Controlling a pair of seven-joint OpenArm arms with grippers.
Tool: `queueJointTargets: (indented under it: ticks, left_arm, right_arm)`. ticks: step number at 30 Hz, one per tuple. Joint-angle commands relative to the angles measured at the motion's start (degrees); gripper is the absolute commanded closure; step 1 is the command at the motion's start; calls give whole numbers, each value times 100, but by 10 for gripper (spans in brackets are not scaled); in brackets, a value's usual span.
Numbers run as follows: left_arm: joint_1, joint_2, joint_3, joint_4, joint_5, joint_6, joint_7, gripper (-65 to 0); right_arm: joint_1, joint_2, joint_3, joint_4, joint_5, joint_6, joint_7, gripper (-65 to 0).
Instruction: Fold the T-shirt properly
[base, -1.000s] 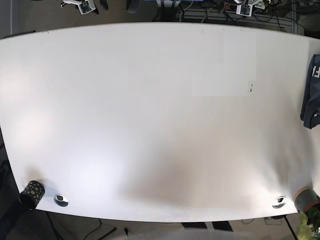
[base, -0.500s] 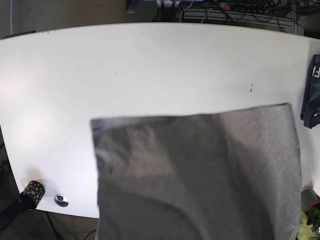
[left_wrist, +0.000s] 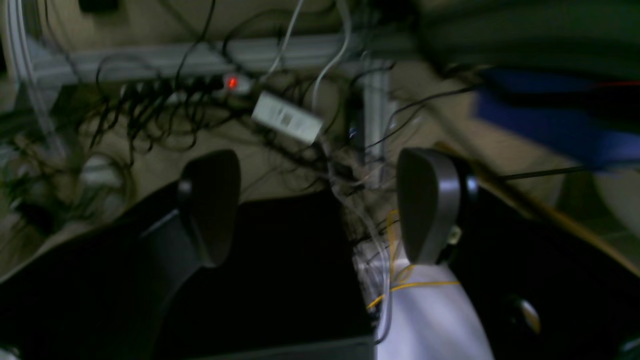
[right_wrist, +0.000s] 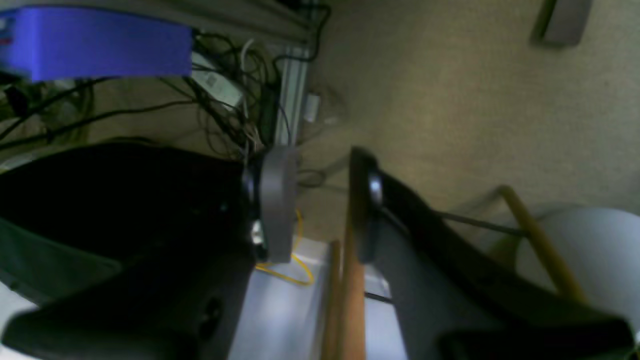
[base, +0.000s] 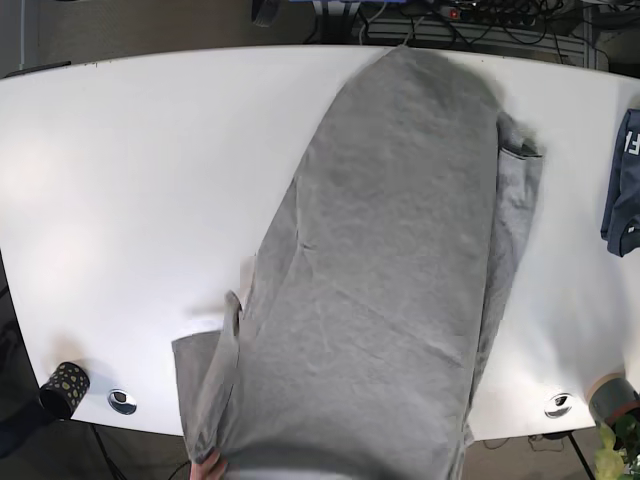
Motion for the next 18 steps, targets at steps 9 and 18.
queueJointTargets:
  ticks: [9,18]
  left_arm:
    - [-1019,-111,25,-1641,-15,432,-69,-444]
    - [-1863,-269,33,-3311,-15,432,-711,-444]
  right_arm:
    - [930,-5,-489,-1307,54,20,80,-166]
    - [1791,-13,-506,-2749,89,20,563,-166]
